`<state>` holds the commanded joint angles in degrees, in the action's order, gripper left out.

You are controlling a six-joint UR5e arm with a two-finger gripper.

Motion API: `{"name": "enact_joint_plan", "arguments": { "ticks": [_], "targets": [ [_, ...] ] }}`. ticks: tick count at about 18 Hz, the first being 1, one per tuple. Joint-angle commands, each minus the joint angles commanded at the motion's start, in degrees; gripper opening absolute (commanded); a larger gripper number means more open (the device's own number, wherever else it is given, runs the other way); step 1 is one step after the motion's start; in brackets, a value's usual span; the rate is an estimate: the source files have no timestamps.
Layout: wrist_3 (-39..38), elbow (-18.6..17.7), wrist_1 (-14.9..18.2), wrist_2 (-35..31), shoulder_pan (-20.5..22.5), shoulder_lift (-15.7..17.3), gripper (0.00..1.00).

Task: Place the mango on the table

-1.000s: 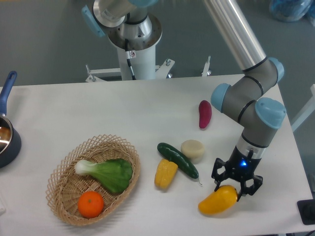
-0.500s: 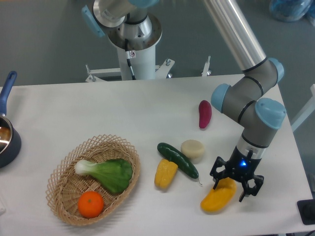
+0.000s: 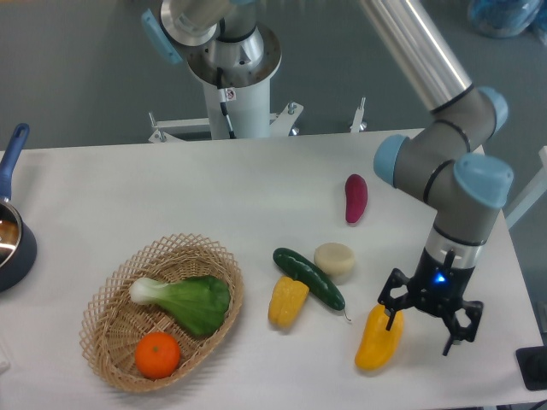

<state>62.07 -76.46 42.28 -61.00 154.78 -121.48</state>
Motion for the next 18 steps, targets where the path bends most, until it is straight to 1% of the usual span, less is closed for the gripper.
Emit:
{"name": "enact_joint_plan", "arguments": {
  "ticks": [2,4,7,8,9,11,12,14,16,18],
  "targets": [
    [-1.4,-0.2,0.1,0.1,0.1,3.0,1.0],
    [-1.3,-0.2,0.3,-0.2,0.4,4.6,1.0],
    [-0.2,-0.4,0.7,-2.6,3.9,6.5,1.0],
    [2.1,-1.0,1.5,-3.0,4.4,7.7,1.0],
    [6.1,-1.7,3.1,-3.1,5.2,8.9,1.0],
    [14.4,-2.7,8.1,-3.4,7.1,11.9,1.0],
    [18.1,-2.9,9.9,-4.1,7.4,13.1,1.0],
    [23.9,-4.1,11.6,-6.4,7.8,14.8,1.0],
    [28.0,-5.4,12.8,-8.4,9.5,15.7,1.0],
    [33.2,-7.6,14.1,-9.8,11.5,18.4,1.0]
  ]
}}
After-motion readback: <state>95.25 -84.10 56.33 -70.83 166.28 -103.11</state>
